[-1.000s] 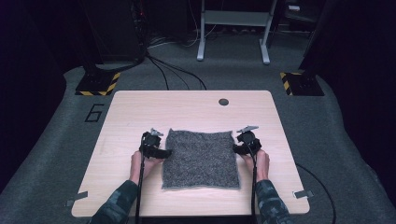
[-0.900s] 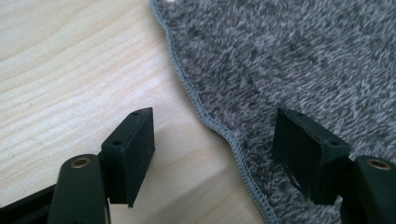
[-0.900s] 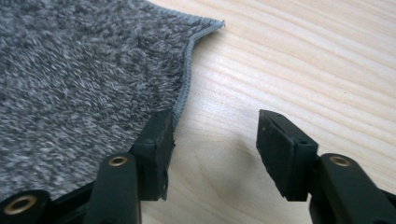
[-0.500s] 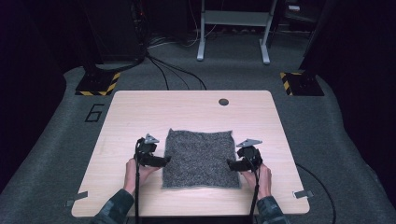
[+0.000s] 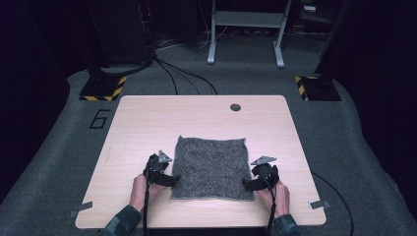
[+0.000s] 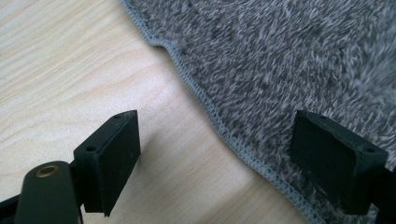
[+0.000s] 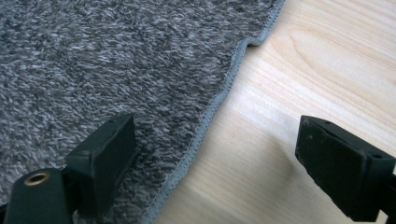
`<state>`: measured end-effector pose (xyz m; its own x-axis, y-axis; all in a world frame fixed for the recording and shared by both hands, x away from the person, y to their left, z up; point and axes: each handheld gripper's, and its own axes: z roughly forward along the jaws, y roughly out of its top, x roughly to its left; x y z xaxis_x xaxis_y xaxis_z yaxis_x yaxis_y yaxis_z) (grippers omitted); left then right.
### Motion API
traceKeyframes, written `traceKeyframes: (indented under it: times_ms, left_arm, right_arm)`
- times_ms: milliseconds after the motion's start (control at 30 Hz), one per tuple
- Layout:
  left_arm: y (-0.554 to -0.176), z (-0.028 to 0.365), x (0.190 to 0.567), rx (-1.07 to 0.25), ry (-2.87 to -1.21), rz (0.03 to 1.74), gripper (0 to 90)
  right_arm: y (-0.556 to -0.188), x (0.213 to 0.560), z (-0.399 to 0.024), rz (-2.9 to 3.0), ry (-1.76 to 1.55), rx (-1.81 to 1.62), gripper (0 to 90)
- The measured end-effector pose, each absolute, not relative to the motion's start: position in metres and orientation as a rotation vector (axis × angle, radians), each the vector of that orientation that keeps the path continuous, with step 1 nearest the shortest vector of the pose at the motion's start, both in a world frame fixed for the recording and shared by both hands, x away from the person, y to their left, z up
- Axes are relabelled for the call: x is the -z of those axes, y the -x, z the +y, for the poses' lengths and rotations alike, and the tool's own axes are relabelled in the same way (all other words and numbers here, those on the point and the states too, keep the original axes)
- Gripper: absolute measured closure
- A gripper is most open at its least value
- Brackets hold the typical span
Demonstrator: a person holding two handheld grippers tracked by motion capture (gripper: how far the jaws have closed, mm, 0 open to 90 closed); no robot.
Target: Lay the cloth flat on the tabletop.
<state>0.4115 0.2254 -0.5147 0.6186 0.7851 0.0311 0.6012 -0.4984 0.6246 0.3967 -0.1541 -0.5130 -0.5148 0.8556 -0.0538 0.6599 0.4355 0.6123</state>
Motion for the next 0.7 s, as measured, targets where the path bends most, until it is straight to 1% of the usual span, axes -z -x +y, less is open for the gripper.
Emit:
traceKeyframes:
  times_ms: [33, 167, 300, 500, 567, 700]
  left_arm:
    - [-0.411, 0.226, 0.515, -0.428, -2.268, 1.084, 15.8]
    - [-0.414, 0.232, 0.511, -0.371, -2.226, 1.097, 16.1]
    - [-0.422, 0.241, 0.501, -0.322, -2.15, 1.116, 15.6]
    - [-0.44, 0.248, 0.488, -0.323, -2.101, 1.14, 15.5]
    - [-0.447, 0.249, 0.486, -0.29, -2.091, 1.15, 15.5]
    - [-0.461, 0.248, 0.483, -0.28, -2.043, 1.178, 15.4]
  right_arm:
    - [-0.396, 0.513, -0.156, 2.335, -1.299, -0.76, 12.0]
    - [-0.398, 0.513, -0.16, 2.353, -1.306, -0.801, 11.1]
    - [-0.394, 0.501, -0.157, 2.334, -1.305, -0.903, 11.5]
    - [-0.382, 0.487, -0.129, 2.357, -1.227, -0.977, 12.0]
    - [-0.38, 0.486, -0.119, 2.373, -1.188, -0.997, 12.0]
    - [-0.374, 0.488, -0.095, 2.409, -1.141, -1.044, 12.1]
